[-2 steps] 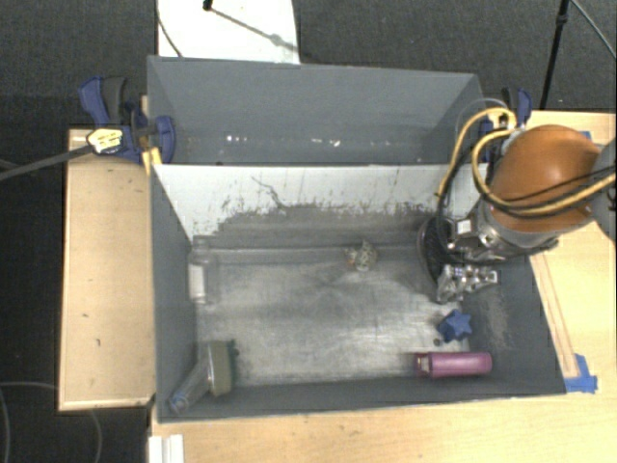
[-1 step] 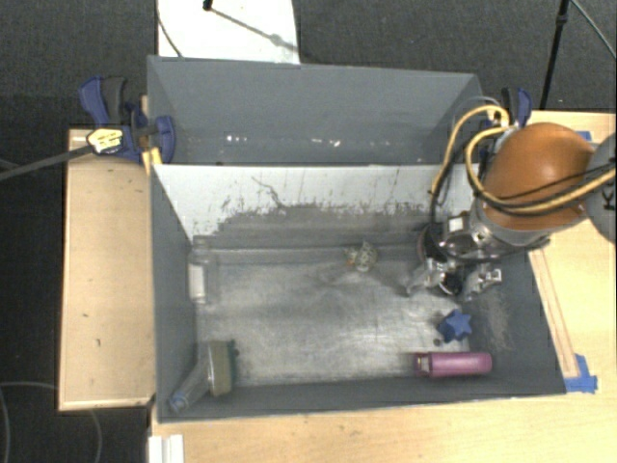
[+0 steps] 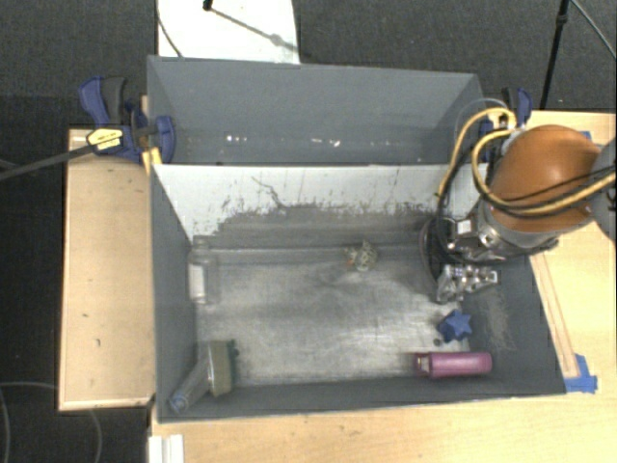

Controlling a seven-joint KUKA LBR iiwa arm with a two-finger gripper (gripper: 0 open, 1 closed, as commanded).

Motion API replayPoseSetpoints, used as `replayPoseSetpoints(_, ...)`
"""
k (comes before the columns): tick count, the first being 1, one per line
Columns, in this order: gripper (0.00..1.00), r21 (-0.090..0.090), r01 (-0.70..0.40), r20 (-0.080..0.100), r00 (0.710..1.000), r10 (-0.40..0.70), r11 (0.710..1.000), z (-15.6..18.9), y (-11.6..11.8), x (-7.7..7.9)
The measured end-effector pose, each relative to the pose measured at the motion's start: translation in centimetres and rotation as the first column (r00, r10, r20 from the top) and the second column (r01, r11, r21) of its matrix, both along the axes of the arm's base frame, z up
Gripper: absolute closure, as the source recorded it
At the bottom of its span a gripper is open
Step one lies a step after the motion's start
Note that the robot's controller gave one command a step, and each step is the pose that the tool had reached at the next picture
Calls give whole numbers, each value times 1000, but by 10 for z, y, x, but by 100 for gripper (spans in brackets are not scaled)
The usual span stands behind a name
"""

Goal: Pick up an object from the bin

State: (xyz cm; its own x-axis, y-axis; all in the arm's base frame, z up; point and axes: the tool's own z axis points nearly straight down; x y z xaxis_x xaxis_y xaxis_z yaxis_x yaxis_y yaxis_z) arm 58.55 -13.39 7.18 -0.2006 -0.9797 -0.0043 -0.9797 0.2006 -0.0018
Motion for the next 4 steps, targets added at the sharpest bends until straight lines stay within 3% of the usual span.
replayPoseSetpoints(1, 100, -3, 25, 0, 1000, -25, 1000, 64, 15, -19)
replayPoseSetpoints(2, 0, -2, 27, -4, 1000, -27, 1000, 60, 14, -19)
replayPoseSetpoints(3, 0, 3, -401, 8, 916, 401, 916, 1, 30, -65)
replayPoseSetpoints(4, 100, -3, -399, 5, 917, 399, 917, 1, 26, -64)
